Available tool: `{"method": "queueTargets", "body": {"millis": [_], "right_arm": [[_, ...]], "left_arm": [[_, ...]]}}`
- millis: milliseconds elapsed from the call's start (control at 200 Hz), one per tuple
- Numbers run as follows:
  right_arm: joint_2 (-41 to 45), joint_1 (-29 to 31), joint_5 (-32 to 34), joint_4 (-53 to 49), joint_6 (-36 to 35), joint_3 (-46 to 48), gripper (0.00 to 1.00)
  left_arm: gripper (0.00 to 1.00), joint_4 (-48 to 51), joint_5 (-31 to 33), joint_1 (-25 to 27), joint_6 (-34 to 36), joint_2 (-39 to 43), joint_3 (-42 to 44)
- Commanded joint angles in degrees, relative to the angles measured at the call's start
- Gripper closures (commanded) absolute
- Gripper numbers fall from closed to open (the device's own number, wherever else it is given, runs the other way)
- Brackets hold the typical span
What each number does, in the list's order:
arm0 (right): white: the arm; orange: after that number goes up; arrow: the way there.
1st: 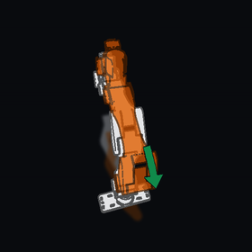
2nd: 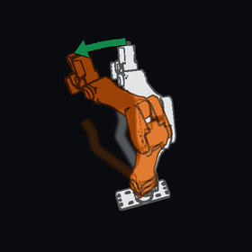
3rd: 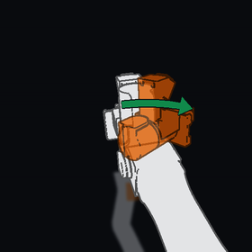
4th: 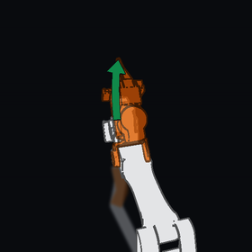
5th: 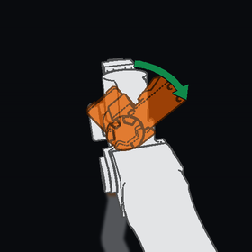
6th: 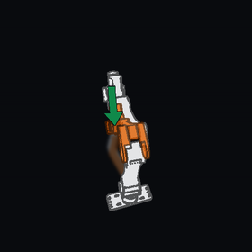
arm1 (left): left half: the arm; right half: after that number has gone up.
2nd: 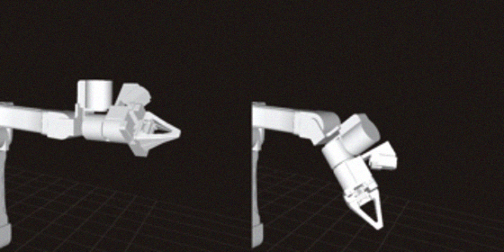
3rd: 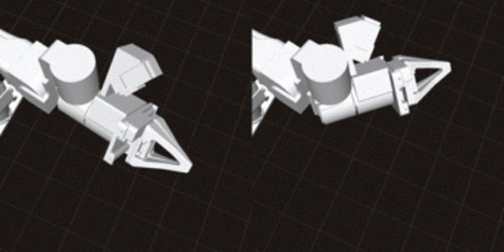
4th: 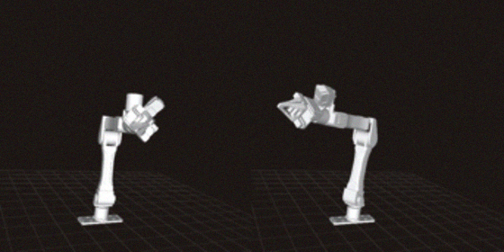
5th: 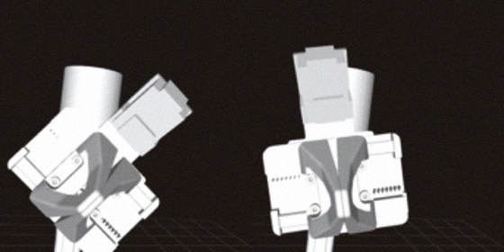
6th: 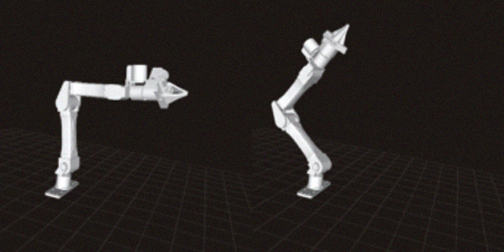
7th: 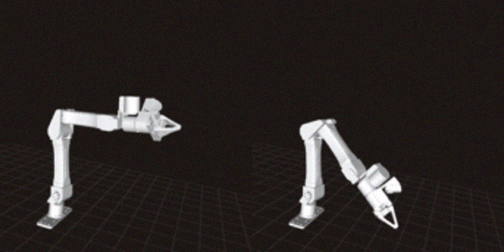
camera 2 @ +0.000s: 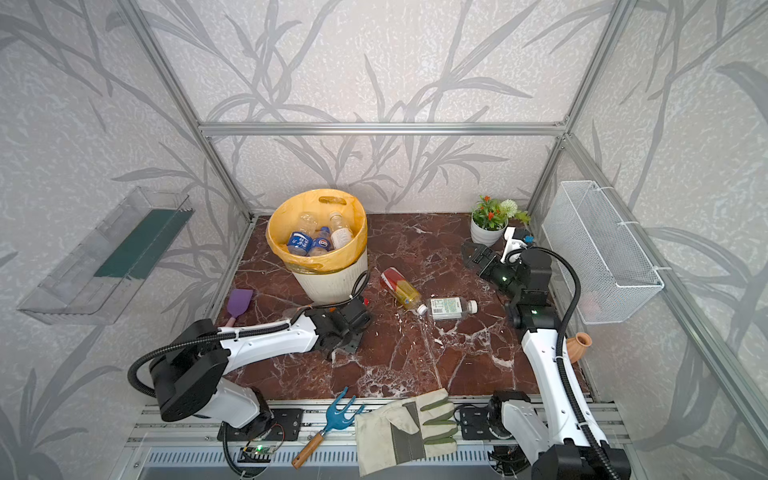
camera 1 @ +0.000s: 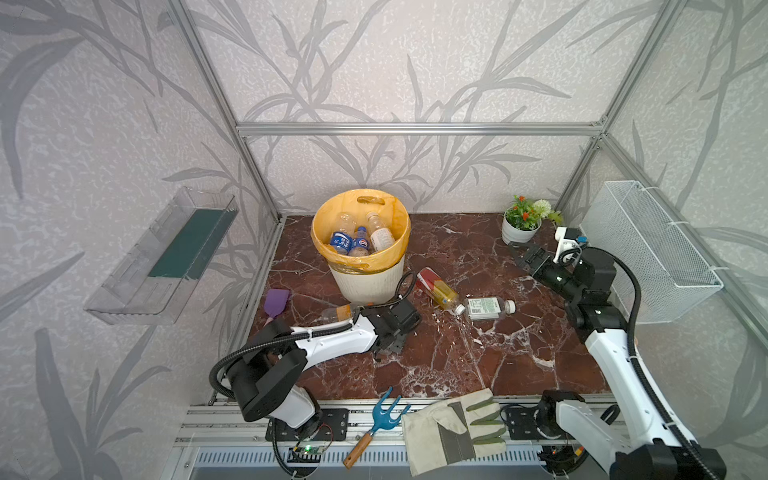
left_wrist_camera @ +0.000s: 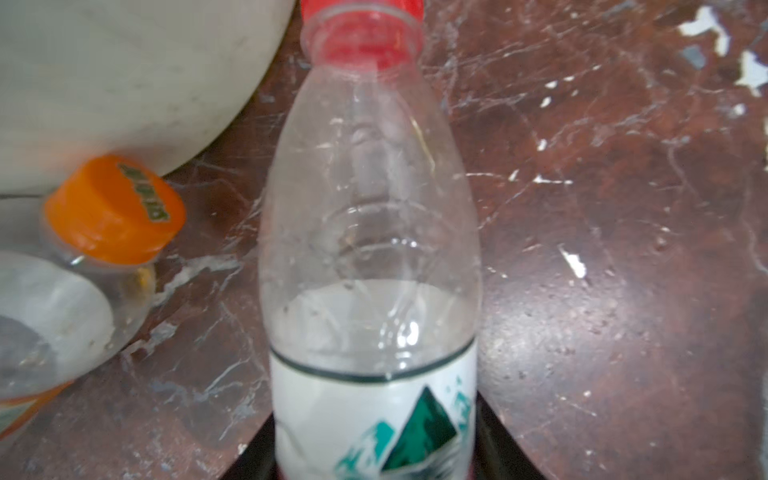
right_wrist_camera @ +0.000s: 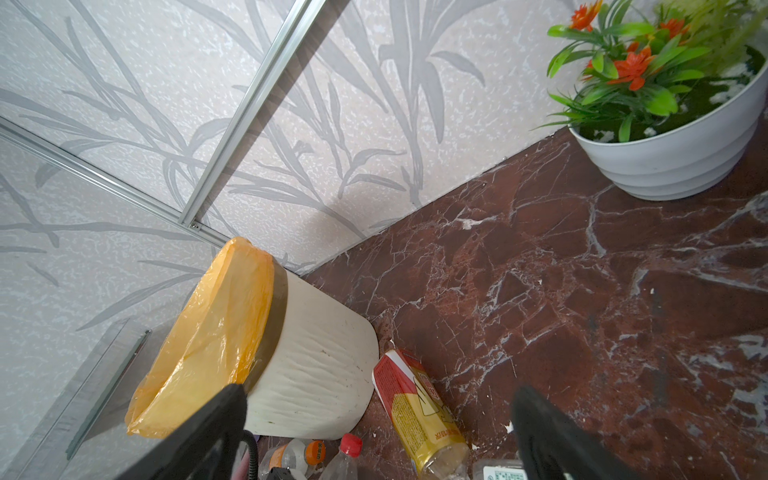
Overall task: Throw the plastic bottles in the bin
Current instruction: 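Lift the red-capped bottle and carry it over the bin with the left gripper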
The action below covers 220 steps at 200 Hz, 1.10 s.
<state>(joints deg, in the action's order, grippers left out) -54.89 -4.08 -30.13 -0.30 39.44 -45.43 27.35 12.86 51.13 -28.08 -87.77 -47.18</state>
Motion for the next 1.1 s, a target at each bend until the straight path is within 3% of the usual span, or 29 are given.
{"method": "queueTargets", "body": {"millis": [0, 245, 420, 615, 805, 985, 1095], "right_arm": [[1.92, -0.71, -1.08, 0.49, 0.2, 0.69, 0.01], [2.69, -1.72, -1.6, 0.12, 0.37, 1.21, 0.01], [3.01, -1.86, -2.13, -0.85, -0.82, 1.7, 0.01], [4.59, -1.98, -1.39, -5.07, -5.3, 2.13, 0.01], [6.84, -1.97, -0.07, -7.22, -7.45, 2.35, 0.01], [6.47, -1.99, -0.51, -6.94, -7.1, 2.43, 0.01], [6.2, -1.94, -0.98, -6.3, -6.69, 2.67, 0.01]], "left_arm": [[0.49, 0.33, 1.34, 2.28, 0.84, 0.48, -1.8], [0.47, 2.49, 5.07, 5.69, 1.89, 9.52, -5.78], [0.46, -1.69, 6.72, 10.16, 4.4, 21.3, -6.27], [0.46, -1.51, 20.06, 17.22, 9.12, 29.59, -10.3], [0.46, -4.97, 36.24, 26.81, 22.69, 29.5, -17.61], [0.44, -3.1, 42.39, 25.83, 30.01, 27.3, -27.33], [0.44, 2.09, 38.55, 17.48, 30.41, 26.57, -32.97]]}}
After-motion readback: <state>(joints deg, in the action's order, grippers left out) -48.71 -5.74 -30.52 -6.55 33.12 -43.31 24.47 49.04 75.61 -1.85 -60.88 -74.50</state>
